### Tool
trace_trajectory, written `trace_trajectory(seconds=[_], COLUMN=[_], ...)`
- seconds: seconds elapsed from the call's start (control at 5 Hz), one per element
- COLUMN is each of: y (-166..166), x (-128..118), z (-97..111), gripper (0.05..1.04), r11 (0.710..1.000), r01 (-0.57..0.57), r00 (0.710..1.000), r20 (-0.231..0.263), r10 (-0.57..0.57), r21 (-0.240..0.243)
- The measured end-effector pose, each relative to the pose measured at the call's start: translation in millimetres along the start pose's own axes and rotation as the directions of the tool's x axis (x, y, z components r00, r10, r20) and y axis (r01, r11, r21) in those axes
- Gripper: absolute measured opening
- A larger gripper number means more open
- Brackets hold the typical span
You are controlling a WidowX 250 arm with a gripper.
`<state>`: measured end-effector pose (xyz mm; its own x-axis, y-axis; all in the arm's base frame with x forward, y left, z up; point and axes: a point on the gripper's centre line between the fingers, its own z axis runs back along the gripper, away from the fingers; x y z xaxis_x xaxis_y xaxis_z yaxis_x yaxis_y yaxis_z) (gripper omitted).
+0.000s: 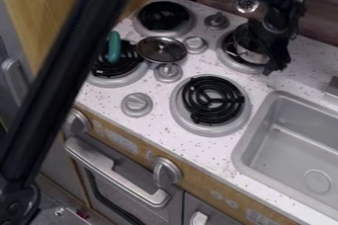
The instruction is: Move the silver pot from the bottom right burner to the top right burner
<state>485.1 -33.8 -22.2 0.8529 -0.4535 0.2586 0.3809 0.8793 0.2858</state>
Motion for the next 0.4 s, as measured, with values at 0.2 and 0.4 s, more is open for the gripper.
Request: trace_trajectory(seconds=[0.2,0.4], y=[13.3,18.2], x=[-15.0,-43.5], z=[32.0,46.1], gripper=[0.999,0.999], r11=[0.998,0.993], r01=[-0.064,-0.120], r00=[0.997,0.992], r20=[0.044,0.028], r10=[0.064,0.121], r21=[0.005,-0.021])
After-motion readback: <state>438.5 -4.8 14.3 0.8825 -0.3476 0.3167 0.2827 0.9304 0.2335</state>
